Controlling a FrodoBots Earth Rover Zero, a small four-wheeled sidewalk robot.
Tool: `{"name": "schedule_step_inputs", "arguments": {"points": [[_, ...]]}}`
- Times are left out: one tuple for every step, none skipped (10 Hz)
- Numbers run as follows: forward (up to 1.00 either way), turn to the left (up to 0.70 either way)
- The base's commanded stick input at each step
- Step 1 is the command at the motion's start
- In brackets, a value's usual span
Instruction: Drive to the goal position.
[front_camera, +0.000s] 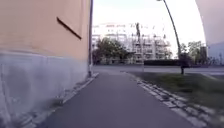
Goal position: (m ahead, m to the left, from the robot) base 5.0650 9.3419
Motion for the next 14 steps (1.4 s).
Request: {"name": "schedule_step_inputs", "arguments": {"points": [[0.5,0.0],[0.5,0.0],[0.5,0.0],[0.5,0.0],[0.5,0.0],[0.5,0.0],[0.5,0.0],[0.5,0.0],[0.5,0.0],[0.5,0.0],[0.5,-0.06],[0.5,-0.5],[0.5,-0.5],[0.5,0.0]]}}
